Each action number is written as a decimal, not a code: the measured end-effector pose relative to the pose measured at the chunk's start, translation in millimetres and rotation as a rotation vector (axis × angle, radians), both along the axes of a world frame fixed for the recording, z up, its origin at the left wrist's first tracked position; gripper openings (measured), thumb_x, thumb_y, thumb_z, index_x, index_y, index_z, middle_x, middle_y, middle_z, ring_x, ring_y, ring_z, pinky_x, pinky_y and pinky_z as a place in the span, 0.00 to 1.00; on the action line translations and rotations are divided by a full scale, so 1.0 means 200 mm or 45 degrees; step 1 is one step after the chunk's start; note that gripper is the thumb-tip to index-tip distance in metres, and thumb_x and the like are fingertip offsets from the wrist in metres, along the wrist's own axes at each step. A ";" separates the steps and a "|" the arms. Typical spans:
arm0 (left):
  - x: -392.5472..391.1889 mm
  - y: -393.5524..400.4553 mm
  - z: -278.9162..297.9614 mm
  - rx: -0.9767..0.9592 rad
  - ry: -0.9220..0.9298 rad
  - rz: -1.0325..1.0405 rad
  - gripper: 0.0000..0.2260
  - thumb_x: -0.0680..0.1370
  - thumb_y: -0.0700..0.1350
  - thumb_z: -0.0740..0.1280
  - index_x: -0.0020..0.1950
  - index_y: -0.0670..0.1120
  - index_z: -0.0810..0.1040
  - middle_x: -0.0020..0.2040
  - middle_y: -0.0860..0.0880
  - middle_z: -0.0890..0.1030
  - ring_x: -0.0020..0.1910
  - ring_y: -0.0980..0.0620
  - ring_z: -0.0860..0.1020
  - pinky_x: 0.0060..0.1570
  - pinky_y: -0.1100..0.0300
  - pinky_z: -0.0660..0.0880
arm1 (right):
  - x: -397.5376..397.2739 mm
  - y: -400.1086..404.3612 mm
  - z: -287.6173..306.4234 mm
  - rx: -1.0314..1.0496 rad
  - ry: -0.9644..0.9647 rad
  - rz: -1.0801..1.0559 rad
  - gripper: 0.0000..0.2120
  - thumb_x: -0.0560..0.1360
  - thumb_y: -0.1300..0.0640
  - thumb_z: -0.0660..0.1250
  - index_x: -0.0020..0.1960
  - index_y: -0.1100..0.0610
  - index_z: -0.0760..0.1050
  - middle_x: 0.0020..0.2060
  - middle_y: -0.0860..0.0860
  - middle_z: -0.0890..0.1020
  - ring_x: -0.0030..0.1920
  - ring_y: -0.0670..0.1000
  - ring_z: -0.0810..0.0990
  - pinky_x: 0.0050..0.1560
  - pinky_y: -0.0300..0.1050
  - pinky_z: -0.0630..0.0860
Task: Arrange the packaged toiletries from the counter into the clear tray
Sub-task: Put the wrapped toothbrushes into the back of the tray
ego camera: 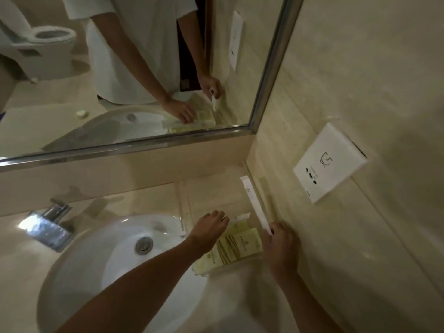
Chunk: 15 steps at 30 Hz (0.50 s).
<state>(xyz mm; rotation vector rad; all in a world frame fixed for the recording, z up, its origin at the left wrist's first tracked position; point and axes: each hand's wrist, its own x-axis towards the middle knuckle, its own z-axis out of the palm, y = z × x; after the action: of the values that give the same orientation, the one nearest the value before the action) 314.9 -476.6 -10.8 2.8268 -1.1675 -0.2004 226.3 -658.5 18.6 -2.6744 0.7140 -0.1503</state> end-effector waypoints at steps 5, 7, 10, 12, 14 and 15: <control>0.03 -0.06 -0.03 0.039 0.006 -0.022 0.22 0.66 0.28 0.68 0.59 0.38 0.72 0.54 0.40 0.77 0.49 0.42 0.76 0.43 0.50 0.76 | 0.00 -0.03 -0.04 -0.002 -0.012 -0.015 0.05 0.74 0.56 0.68 0.45 0.57 0.79 0.42 0.52 0.80 0.42 0.53 0.78 0.42 0.46 0.73; 0.05 -0.06 -0.05 0.108 0.023 -0.046 0.25 0.61 0.30 0.73 0.56 0.40 0.74 0.50 0.42 0.79 0.43 0.45 0.78 0.35 0.53 0.77 | 0.01 -0.04 -0.05 0.017 -0.019 -0.022 0.05 0.74 0.56 0.68 0.43 0.57 0.78 0.40 0.51 0.78 0.39 0.51 0.76 0.38 0.42 0.67; 0.08 -0.07 -0.06 0.188 0.069 -0.043 0.28 0.58 0.31 0.76 0.56 0.40 0.73 0.49 0.43 0.79 0.39 0.45 0.78 0.30 0.55 0.76 | 0.02 -0.03 -0.06 0.036 -0.033 -0.023 0.04 0.74 0.56 0.67 0.42 0.56 0.77 0.39 0.50 0.77 0.36 0.49 0.73 0.37 0.41 0.65; 0.10 -0.08 -0.07 0.196 0.081 -0.041 0.28 0.60 0.31 0.75 0.58 0.39 0.72 0.50 0.42 0.78 0.37 0.45 0.78 0.29 0.55 0.73 | 0.02 -0.03 -0.06 0.054 -0.047 -0.024 0.05 0.74 0.56 0.67 0.42 0.56 0.77 0.39 0.50 0.77 0.36 0.48 0.71 0.36 0.41 0.64; 0.11 -0.08 -0.08 0.244 0.049 -0.051 0.28 0.57 0.32 0.77 0.55 0.40 0.73 0.46 0.44 0.79 0.30 0.46 0.78 0.25 0.58 0.69 | 0.03 -0.03 -0.06 0.054 -0.038 -0.029 0.05 0.75 0.55 0.67 0.43 0.56 0.77 0.39 0.50 0.77 0.36 0.47 0.71 0.37 0.40 0.64; 0.11 -0.09 -0.08 0.274 0.038 -0.061 0.28 0.55 0.33 0.78 0.52 0.41 0.75 0.42 0.45 0.79 0.26 0.48 0.76 0.23 0.60 0.67 | 0.03 -0.03 -0.07 0.047 -0.032 -0.026 0.05 0.75 0.55 0.67 0.43 0.56 0.78 0.40 0.50 0.78 0.37 0.47 0.70 0.37 0.40 0.64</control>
<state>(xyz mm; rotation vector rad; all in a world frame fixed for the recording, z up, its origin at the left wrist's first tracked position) 337.8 -493.8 -26.2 2.9667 -1.2808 -0.3924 233.2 -663.5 4.9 -2.6262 0.7295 -0.1743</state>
